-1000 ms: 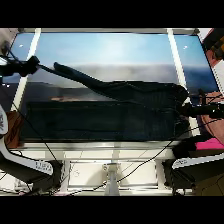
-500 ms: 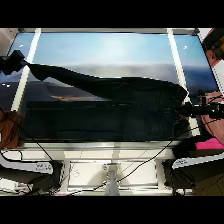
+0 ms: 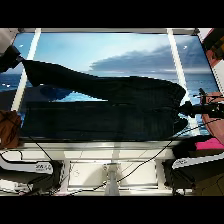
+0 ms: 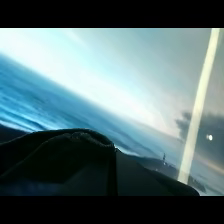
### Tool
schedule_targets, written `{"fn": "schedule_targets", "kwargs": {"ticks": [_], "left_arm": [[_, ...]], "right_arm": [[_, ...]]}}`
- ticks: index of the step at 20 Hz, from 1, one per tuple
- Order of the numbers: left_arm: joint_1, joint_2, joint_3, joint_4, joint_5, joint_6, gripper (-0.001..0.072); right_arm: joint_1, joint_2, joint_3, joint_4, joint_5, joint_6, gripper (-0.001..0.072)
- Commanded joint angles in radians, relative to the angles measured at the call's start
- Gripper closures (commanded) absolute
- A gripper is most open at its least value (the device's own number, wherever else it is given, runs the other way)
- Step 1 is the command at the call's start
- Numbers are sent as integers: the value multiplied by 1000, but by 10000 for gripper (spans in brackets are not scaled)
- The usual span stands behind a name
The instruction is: Fold the clothes and pants, and hang the long-sleeved shirts on hangers.
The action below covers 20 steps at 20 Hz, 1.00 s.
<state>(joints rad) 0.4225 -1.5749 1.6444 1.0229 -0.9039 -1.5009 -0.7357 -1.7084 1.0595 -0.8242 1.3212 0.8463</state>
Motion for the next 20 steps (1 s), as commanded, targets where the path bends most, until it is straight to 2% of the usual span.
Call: {"fn": "schedule_targets", "kwargs": {"ticks": [1, 4, 10, 11, 12, 13, 17, 20], "left_arm": [[-29, -93, 1, -5, 196, -1, 664], [-87, -206, 1, -5, 294, -3, 663], [-167, -291, 1, -1, 663, -2, 661], [-169, -291, 1, -1, 681, -1, 560], [-169, -293, 1, -1, 675, 1, 299], [-168, -294, 0, -1, 655, 0, -5], [-129, -275, 1, -1, 488, -3, 15], [-51, -272, 1, -1, 230, -4, 16]], "right_arm": [[0, 0, 0, 1, -11, 0, 677], [0, 0, 0, 0, -15, 0, 678], [0, 0, 0, 0, -15, 0, 678], [0, 0, 0, 0, -17, 0, 678], [0, 0, 0, 0, -22, 0, 677], [0, 0, 0, 0, -28, 0, 677], [0, 0, 0, 0, -31, 0, 677], [0, 0, 0, -2, -34, -3, 678]]}}
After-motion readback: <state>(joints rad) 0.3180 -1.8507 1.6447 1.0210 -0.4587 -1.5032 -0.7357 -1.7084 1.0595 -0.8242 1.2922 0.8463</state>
